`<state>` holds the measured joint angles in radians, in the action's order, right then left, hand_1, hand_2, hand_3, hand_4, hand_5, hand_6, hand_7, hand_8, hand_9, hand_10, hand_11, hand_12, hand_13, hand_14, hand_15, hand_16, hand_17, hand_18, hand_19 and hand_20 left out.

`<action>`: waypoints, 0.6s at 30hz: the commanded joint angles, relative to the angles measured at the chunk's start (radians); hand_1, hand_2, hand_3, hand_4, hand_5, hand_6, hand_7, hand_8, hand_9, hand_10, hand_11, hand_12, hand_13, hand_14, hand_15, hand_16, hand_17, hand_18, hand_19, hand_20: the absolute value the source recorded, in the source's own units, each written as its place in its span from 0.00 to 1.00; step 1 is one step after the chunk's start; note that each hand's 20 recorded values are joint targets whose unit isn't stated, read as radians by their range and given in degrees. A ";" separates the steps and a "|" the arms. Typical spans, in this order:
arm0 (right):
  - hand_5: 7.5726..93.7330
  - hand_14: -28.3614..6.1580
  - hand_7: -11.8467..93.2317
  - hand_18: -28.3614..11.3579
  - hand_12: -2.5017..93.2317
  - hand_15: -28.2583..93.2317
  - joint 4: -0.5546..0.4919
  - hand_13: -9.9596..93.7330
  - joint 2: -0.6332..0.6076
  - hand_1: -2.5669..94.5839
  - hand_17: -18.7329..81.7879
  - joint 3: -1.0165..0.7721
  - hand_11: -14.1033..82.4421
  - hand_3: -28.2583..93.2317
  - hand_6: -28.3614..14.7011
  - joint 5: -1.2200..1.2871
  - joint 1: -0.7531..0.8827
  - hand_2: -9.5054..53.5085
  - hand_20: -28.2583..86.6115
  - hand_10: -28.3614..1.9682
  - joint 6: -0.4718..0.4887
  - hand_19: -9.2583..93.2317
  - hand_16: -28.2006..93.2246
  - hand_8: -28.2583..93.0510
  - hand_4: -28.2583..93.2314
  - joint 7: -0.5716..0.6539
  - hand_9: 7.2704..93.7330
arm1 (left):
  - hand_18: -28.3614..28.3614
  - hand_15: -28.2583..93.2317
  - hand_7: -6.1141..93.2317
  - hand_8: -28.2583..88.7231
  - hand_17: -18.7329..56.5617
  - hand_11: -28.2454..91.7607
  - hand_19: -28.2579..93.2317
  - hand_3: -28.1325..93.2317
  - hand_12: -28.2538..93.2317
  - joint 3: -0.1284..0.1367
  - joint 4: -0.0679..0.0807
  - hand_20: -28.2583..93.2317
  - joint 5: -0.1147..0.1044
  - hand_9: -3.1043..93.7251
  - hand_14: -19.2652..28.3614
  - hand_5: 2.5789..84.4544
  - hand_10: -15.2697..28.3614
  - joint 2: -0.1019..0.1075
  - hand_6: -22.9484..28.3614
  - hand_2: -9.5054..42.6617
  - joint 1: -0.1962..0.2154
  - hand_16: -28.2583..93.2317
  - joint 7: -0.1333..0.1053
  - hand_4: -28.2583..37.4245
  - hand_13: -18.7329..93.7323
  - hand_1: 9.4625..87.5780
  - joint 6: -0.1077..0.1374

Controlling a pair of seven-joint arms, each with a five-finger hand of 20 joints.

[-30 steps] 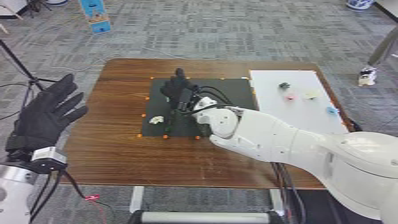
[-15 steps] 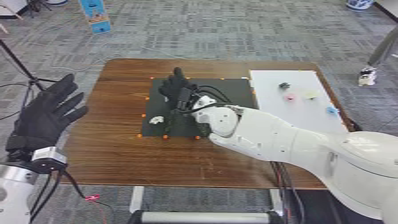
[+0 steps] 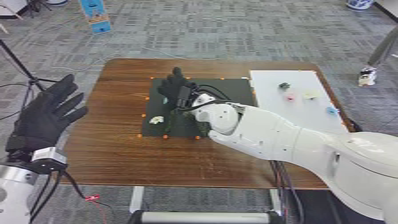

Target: Arrange flowers

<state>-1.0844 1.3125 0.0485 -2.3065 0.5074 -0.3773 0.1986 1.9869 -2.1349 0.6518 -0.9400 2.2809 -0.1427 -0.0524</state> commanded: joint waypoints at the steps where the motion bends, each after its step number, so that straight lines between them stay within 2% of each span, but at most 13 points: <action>1: 0.53 0.56 0.67 0.28 0.51 0.87 0.012 0.54 0.008 0.45 0.38 0.020 0.65 0.87 0.73 -0.001 -0.021 0.00 0.70 0.62 -0.073 0.78 0.57 0.30 0.00 -0.006 0.52 | 0.84 0.31 0.21 0.16 0.09 0.32 0.53 0.71 0.38 0.004 -0.003 0.29 0.000 0.21 0.67 0.25 0.54 -0.004 0.48 0.00 0.007 0.27 0.002 0.00 0.28 0.24 -0.006; 5: 0.53 0.56 0.65 0.28 0.55 0.87 0.003 0.55 0.005 0.44 0.38 0.016 0.63 0.88 0.73 0.001 -0.025 0.00 0.70 0.63 -0.049 0.78 0.57 0.29 0.00 -0.009 0.53 | 0.84 0.31 0.21 0.16 0.09 0.32 0.53 0.71 0.38 0.002 -0.002 0.29 0.001 0.21 0.67 0.25 0.54 -0.002 0.48 0.00 0.003 0.27 0.001 0.00 0.28 0.24 -0.003; 9: 0.54 0.55 0.56 0.28 0.46 0.86 -0.056 0.54 -0.017 0.39 0.38 -0.099 0.69 0.91 0.74 -0.055 0.021 0.00 0.70 0.60 0.045 0.78 0.58 0.25 0.00 -0.013 0.51 | 0.84 0.31 0.21 0.16 0.09 0.32 0.53 0.71 0.38 0.005 -0.003 0.29 0.000 0.21 0.67 0.25 0.54 -0.006 0.48 0.00 0.010 0.27 0.000 0.00 0.28 0.24 -0.003; 10: 0.54 0.54 0.52 0.28 0.45 0.86 -0.068 0.53 -0.020 0.37 0.38 -0.123 0.69 0.93 0.75 -0.058 0.029 0.00 0.70 0.60 0.048 0.78 0.58 0.15 0.00 -0.010 0.50 | 0.84 0.31 0.21 0.16 0.09 0.32 0.53 0.71 0.38 0.008 -0.007 0.29 -0.002 0.21 0.67 0.25 0.54 -0.009 0.48 0.00 0.015 0.27 0.000 0.00 0.28 0.24 -0.001; 12: 0.53 0.53 0.49 0.27 0.45 0.86 -0.123 0.52 -0.042 0.35 0.37 -0.160 0.68 0.93 0.74 -0.052 0.032 0.00 0.70 0.58 0.085 0.77 0.58 0.09 0.00 0.017 0.48 | 0.84 0.31 0.21 0.16 0.09 0.32 0.53 0.71 0.38 0.009 -0.007 0.29 0.000 0.21 0.67 0.25 0.54 -0.011 0.48 0.00 0.017 0.27 -0.002 0.00 0.28 0.24 -0.003; 13: 0.52 0.53 0.48 0.27 0.44 0.86 -0.147 0.51 -0.054 0.35 0.37 -0.180 0.68 0.93 0.73 -0.058 0.034 0.00 0.70 0.57 0.099 0.77 0.58 0.09 0.00 0.020 0.47 | 0.84 0.31 0.21 0.16 0.09 0.32 0.53 0.71 0.38 0.011 -0.008 0.29 -0.004 0.21 0.67 0.25 0.54 -0.007 0.48 0.00 0.025 0.27 -0.008 0.00 0.28 0.24 0.002; 15: 0.49 0.52 0.47 0.26 0.44 0.86 -0.195 0.49 -0.088 0.33 0.36 -0.202 0.67 0.92 0.71 -0.035 0.027 0.00 0.70 0.56 0.081 0.77 0.58 0.09 0.00 0.020 0.45 | 0.84 0.31 0.21 0.16 0.09 0.32 0.53 0.71 0.38 0.016 -0.009 0.29 -0.003 0.21 0.67 0.25 0.54 -0.013 0.48 0.00 0.029 0.27 -0.009 0.00 0.28 0.24 -0.003; 17: 0.48 0.51 0.46 0.25 0.43 0.85 -0.270 0.48 -0.139 0.32 0.35 -0.252 0.66 0.92 0.70 -0.029 0.044 0.00 0.70 0.56 0.103 0.76 0.57 0.09 0.00 0.022 0.44 | 0.86 0.31 0.22 0.16 0.09 0.32 0.53 0.71 0.38 0.022 -0.009 0.29 -0.003 0.20 0.67 0.25 0.54 -0.020 0.48 0.00 0.032 0.27 0.001 0.00 0.28 0.24 -0.018; 18: 0.48 0.51 0.46 0.25 0.43 0.85 -0.290 0.48 -0.152 0.32 0.35 -0.294 0.64 0.91 0.70 -0.030 0.064 0.00 0.70 0.56 0.114 0.76 0.57 0.10 0.00 0.006 0.44 | 0.86 0.31 0.22 0.16 0.09 0.32 0.53 0.71 0.38 0.021 -0.007 0.29 -0.004 0.20 0.67 0.25 0.54 -0.021 0.48 0.00 0.029 0.27 0.008 0.00 0.28 0.24 -0.018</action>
<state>-1.2286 1.2645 -0.1423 -2.3541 0.5744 -0.2461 0.2034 1.9920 -2.1363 0.6516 -0.9421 2.2901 -0.1450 -0.0522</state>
